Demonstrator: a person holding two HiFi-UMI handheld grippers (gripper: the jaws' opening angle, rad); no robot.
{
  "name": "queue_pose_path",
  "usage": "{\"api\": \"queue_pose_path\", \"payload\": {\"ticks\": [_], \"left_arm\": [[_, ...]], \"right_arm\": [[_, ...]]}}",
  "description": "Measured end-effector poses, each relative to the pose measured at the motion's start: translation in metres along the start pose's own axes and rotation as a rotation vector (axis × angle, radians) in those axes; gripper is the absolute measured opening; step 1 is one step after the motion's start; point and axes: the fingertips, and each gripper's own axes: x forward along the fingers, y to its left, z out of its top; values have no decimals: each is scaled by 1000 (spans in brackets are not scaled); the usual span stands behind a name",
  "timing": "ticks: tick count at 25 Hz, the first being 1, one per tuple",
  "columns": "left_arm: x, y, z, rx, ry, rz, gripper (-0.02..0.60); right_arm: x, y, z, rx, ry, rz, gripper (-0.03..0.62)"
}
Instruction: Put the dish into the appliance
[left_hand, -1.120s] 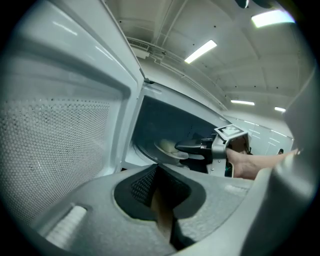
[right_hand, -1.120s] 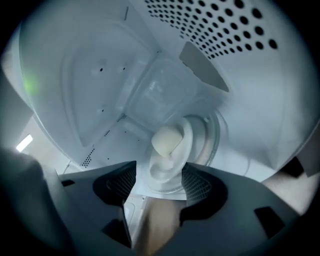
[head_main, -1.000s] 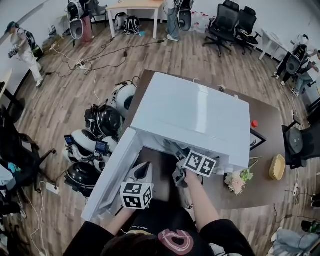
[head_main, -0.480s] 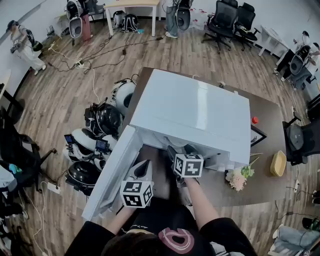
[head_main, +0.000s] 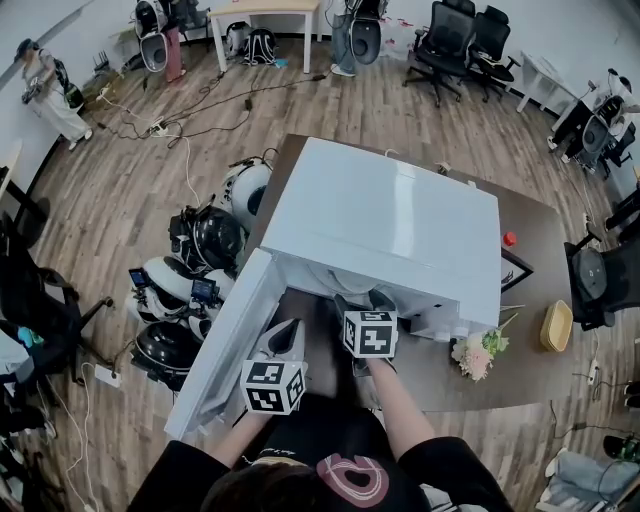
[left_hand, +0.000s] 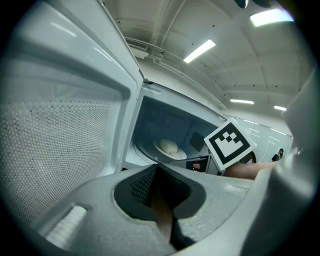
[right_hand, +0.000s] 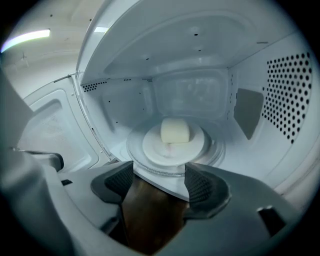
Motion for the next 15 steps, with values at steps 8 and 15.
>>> {"api": "queue_pose_path", "payload": {"ticks": [8,15], "left_arm": [[1,-2,2,6,-2,-4,8],[1,-5,0,11,-6,-13,8]], "right_arm": [[-2,-2,-8,11,10,-14,314],[-10,2,-5,43,-31,35,333]]}}
